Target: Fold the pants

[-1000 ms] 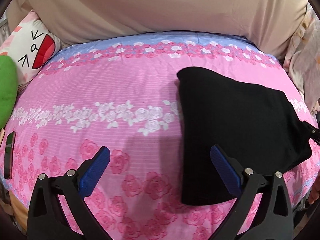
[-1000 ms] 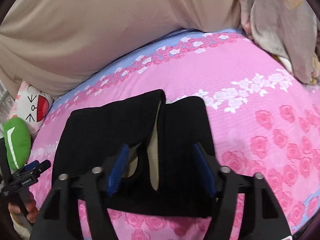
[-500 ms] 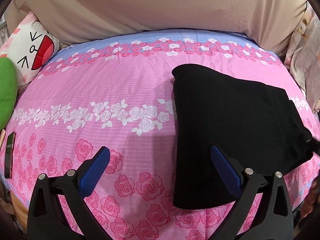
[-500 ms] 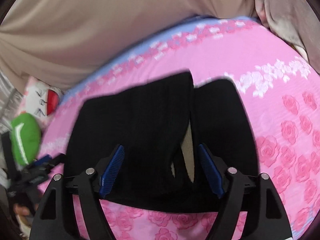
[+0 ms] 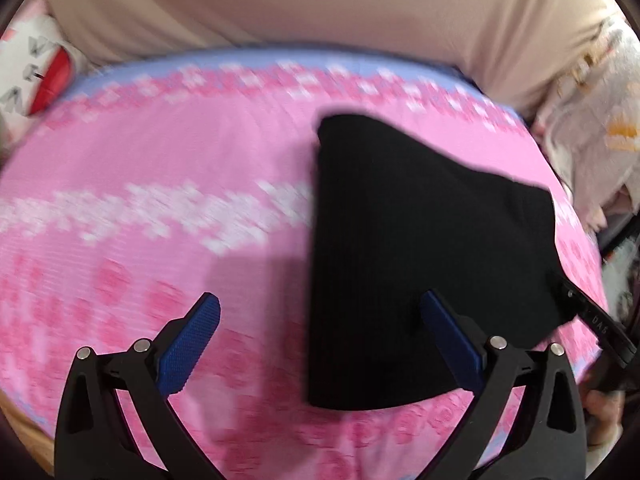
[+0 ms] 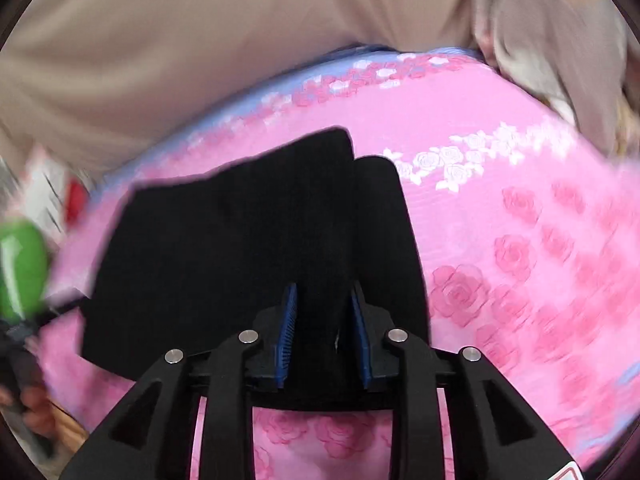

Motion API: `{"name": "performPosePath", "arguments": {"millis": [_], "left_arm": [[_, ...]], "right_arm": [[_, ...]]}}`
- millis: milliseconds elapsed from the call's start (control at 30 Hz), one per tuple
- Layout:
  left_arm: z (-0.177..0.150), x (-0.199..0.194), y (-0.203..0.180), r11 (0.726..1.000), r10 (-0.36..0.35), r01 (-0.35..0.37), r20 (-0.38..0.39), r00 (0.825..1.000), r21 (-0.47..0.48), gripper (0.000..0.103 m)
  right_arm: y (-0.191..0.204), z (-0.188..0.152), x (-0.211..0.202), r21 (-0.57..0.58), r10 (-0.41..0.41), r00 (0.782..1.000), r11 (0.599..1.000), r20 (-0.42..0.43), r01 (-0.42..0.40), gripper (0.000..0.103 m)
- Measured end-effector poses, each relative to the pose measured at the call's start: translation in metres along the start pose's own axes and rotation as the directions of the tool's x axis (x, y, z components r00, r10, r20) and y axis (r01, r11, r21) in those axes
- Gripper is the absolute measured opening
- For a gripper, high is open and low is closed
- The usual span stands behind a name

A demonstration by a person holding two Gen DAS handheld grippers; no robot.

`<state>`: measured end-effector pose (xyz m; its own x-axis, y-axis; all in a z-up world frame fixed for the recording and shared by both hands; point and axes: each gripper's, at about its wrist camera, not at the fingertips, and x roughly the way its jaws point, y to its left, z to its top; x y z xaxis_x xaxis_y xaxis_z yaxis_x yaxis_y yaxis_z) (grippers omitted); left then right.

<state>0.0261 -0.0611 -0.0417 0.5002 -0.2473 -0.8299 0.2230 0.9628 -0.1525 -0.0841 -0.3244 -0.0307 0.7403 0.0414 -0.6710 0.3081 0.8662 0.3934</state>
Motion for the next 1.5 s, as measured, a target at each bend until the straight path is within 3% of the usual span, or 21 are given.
{"name": "performPosePath", "arguments": {"millis": [67,167,233,300,400,433,467,500,567,633,733,800,867,1000,1067,1100,1133,1167,1267,1367,1500], "left_arm": [[-0.002,0.012,-0.007,1.0,-0.028,0.028,-0.022,0.999,0.006,0.098],[-0.004,0.031,-0.01,0.997,-0.071,0.069,-0.066,0.995,-0.021,0.098],[-0.004,0.047,-0.008,0.991,-0.123,0.117,-0.097,0.988,-0.066,0.098],[-0.004,0.048,-0.008,0.986,-0.149,0.145,-0.05,0.988,-0.08,0.097],[-0.003,0.046,-0.01,0.981,-0.19,0.189,-0.013,0.982,-0.048,0.063],[0.0,0.041,-0.006,0.977,-0.204,0.204,-0.005,0.979,-0.063,0.043],[0.004,0.03,0.001,0.97,-0.231,0.231,0.008,0.973,-0.072,0.036],[0.007,0.021,0.008,0.966,-0.243,0.245,0.028,0.97,-0.082,0.033],[0.012,0.008,0.025,0.954,-0.282,0.284,0.036,0.959,-0.098,0.031],[0.013,-0.005,0.042,0.948,-0.294,0.296,0.031,0.955,-0.119,0.031],[0.004,-0.029,0.07,0.971,-0.196,0.201,0.053,0.979,-0.127,0.032],[-0.006,-0.027,0.089,0.982,-0.125,0.126,0.014,0.992,-0.138,0.035],[-0.021,-0.008,0.098,0.987,-0.062,0.055,-0.045,0.997,-0.153,0.044],[-0.027,-0.033,0.075,0.991,0.118,-0.112,0.085,0.989,-0.075,0.055],[-0.023,-0.052,0.059,0.987,0.163,-0.162,0.179,0.97,-0.023,0.072],[-0.02,-0.059,0.053,0.986,0.162,-0.163,0.205,0.965,-0.011,0.079],[-0.018,-0.065,0.047,0.987,0.156,-0.16,0.232,0.96,-0.003,0.085],[-0.016,-0.067,0.044,0.987,0.156,-0.161,0.24,0.958,0.0,0.085],[-0.008,-0.07,0.036,0.988,0.148,-0.153,0.244,0.959,0.002,0.085],[-0.008,-0.064,0.037,0.987,0.159,-0.16,0.227,0.961,-0.014,0.09],[-0.013,-0.031,0.034,0.983,0.183,-0.185,0.16,0.97,-0.004,0.09]], "right_arm": [[0.0,0.004,-0.009,0.021,0.012,1.0,1.0,-0.017,-0.012,0.04],[0.011,0.011,-0.017,-0.025,-0.006,1.0,1.0,0.016,0.006,0.07],[0.014,0.011,-0.004,-0.044,-0.001,1.0,0.999,-0.016,0.0,0.071],[0.014,0.004,0.007,-0.044,-0.002,0.999,0.999,-0.034,0.0,0.071],[0.026,0.0,0.013,-0.082,-0.051,0.999,0.995,-0.015,0.049,0.072],[0.029,0.0,0.013,-0.091,-0.052,0.998,0.995,-0.02,0.05,0.071],[0.032,0.001,0.014,-0.09,-0.046,0.999,0.995,-0.022,0.044,0.059],[0.038,0.0,0.015,-0.09,-0.019,0.999,0.996,-0.035,0.016,0.041],[0.052,-0.001,0.016,-0.112,-0.008,0.999,0.994,-0.037,0.004,0.023],[0.071,-0.003,0.015,-0.135,0.033,0.998,0.99,-0.044,-0.039,0.017],[0.101,-0.014,0.021,-0.16,0.134,0.987,0.976,-0.091,-0.147,0.017],[0.117,-0.026,0.033,-0.185,0.151,0.981,0.968,-0.125,-0.172,0.033],[0.124,-0.035,0.042,-0.203,0.128,0.984,0.968,-0.122,-0.151,0.038],[0.123,-0.03,0.039,-0.154,0.142,0.979,0.974,-0.143,-0.164,0.056],[0.125,-0.028,0.046,-0.154,0.144,0.979,0.974,-0.146,-0.166,0.052],[0.128,-0.029,0.048,-0.168,0.145,0.98,0.972,-0.137,-0.167,0.043],[0.129,-0.028,0.048,-0.169,0.151,0.979,0.97,-0.135,-0.173,0.023],[0.13,-0.024,0.047,-0.15,0.189,0.971,0.966,-0.146,-0.211,0.017],[0.135,-0.005,0.017,-0.179,0.228,0.97,0.954,-0.083,-0.239,0.016],[0.126,0.009,-0.012,-0.229,0.168,0.986,0.959,-0.012,-0.167,0.016],[0.079,-0.01,0.03,-0.178,0.027,0.992,0.983,-0.121,-0.048,0.028]]}}
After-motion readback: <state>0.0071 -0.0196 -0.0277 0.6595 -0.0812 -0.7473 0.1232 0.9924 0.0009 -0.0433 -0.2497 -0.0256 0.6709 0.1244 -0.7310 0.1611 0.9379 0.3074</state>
